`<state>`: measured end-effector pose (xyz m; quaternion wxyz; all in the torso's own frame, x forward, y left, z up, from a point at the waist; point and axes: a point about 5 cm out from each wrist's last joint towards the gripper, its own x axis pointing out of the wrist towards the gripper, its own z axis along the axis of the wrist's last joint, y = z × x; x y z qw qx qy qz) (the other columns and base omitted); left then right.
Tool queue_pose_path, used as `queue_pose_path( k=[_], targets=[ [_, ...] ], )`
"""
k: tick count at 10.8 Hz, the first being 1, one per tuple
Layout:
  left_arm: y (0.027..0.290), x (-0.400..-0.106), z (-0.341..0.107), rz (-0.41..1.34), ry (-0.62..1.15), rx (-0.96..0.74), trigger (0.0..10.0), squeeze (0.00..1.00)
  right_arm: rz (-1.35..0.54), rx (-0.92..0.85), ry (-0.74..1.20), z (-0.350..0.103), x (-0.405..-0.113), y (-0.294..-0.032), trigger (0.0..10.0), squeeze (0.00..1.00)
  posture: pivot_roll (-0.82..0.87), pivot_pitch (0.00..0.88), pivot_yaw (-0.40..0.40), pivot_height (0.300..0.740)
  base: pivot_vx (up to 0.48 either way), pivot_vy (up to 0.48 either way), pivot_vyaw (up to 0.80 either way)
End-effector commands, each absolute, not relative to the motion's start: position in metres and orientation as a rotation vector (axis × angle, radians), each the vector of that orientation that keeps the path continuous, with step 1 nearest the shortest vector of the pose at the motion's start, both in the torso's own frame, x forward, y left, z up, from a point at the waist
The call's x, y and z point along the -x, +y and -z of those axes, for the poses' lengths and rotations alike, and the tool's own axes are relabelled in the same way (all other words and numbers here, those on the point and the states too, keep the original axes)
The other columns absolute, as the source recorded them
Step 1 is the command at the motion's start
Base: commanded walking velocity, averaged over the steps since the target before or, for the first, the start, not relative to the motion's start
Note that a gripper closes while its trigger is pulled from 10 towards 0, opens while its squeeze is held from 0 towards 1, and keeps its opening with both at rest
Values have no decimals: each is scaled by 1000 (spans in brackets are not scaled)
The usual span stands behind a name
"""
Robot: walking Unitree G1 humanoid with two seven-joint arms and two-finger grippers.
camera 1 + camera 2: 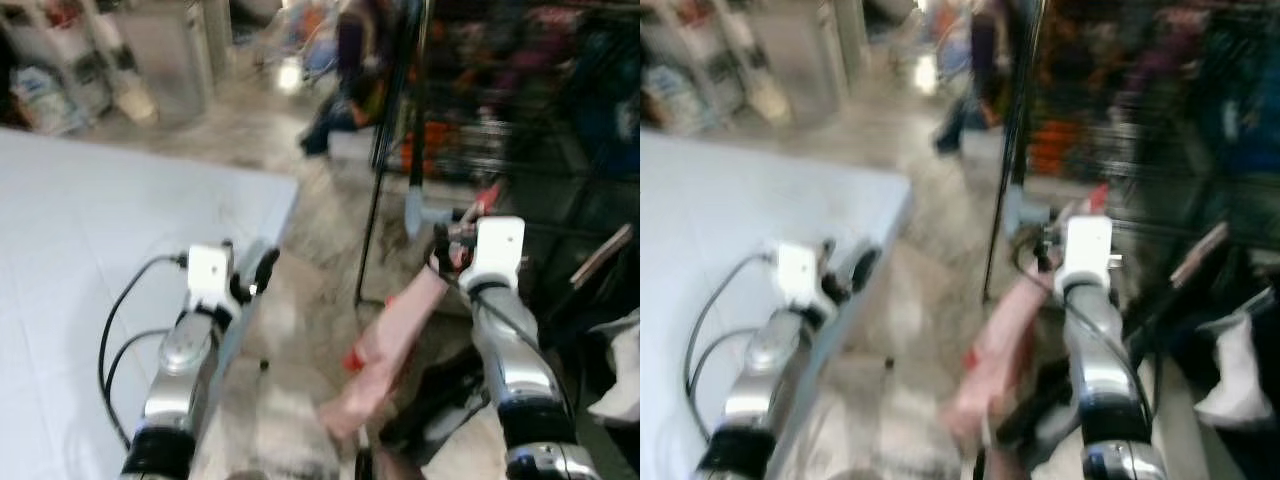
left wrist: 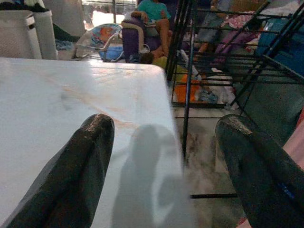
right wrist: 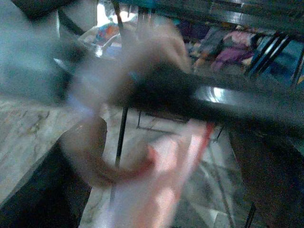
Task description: Hang hanger
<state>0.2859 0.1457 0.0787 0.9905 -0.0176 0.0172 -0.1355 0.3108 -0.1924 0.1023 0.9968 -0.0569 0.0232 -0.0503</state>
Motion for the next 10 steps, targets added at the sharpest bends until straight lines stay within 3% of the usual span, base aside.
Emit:
queue_pose_path(
  k=[1,5,8,10],
  targets=[
    [161,-285,-79,222,42,12,10000,0,80,116,19,-109,-314,-183,10000,0,29,0,20,740,0,0,0],
    [161,-283,-77,233,59,4,10000,0,176,140,27,-110,-312,-191,10000,0,28,0,20,740,0,0,0],
    [156,-282,-74,277,83,-14,10000,0,73,-17,160,-92,-304,-169,10000,0,22,0,24,740,0,0,0],
    [155,-280,-72,297,91,-22,10000,0,42,-29,243,-79,-282,-171,10000,0,16,0,27,740,0,0,0]
  ],
)
